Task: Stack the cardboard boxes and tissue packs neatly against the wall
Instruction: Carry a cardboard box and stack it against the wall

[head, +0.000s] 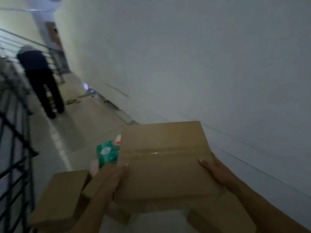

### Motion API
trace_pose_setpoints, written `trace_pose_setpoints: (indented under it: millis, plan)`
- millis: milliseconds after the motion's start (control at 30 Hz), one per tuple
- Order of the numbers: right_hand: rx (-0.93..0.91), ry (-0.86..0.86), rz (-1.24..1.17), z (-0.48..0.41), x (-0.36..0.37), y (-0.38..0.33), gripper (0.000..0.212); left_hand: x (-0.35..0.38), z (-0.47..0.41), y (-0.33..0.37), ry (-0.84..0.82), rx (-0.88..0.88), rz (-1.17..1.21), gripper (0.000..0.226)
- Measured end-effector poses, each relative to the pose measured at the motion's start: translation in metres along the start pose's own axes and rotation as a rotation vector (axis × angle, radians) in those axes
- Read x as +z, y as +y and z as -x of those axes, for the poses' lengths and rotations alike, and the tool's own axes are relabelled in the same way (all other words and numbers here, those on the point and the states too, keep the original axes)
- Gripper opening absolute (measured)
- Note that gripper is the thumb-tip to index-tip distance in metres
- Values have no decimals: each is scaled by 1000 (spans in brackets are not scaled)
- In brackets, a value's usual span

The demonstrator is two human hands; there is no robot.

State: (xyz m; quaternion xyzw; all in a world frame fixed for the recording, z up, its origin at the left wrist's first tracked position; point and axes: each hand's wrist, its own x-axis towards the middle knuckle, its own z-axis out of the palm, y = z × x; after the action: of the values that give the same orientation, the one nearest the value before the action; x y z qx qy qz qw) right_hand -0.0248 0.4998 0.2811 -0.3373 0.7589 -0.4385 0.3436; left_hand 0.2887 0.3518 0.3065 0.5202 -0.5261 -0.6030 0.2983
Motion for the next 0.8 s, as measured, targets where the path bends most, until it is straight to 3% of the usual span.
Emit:
trace_pose_setpoints:
  millis: [67, 100, 300, 367, 433, 567, 800]
  plan:
    - [55, 73, -2, 35, -56, 21, 62, 56, 22, 8, -110, -12, -27, 20]
    - [89, 124, -1, 53, -82, 31, 64, 84, 29, 11, -183, -22, -40, 21]
    - [256, 402, -39, 157, -207, 101, 62, 234, 36, -2, -663, -61, -172, 41]
    - [297, 481, -76, 189, -234, 114, 56, 282, 46, 3, -792, -59, -221, 60]
    - [346, 557, -112, 216, -259, 134, 53, 328, 58, 6, -895, -19, -248, 50]
    - [417, 688, -186, 258, -297, 178, 48, 410, 91, 0, -990, -20, -285, 33]
    - [486, 785, -294, 290, -365, 267, 60, 529, 120, -36, -1013, -19, -420, 36]
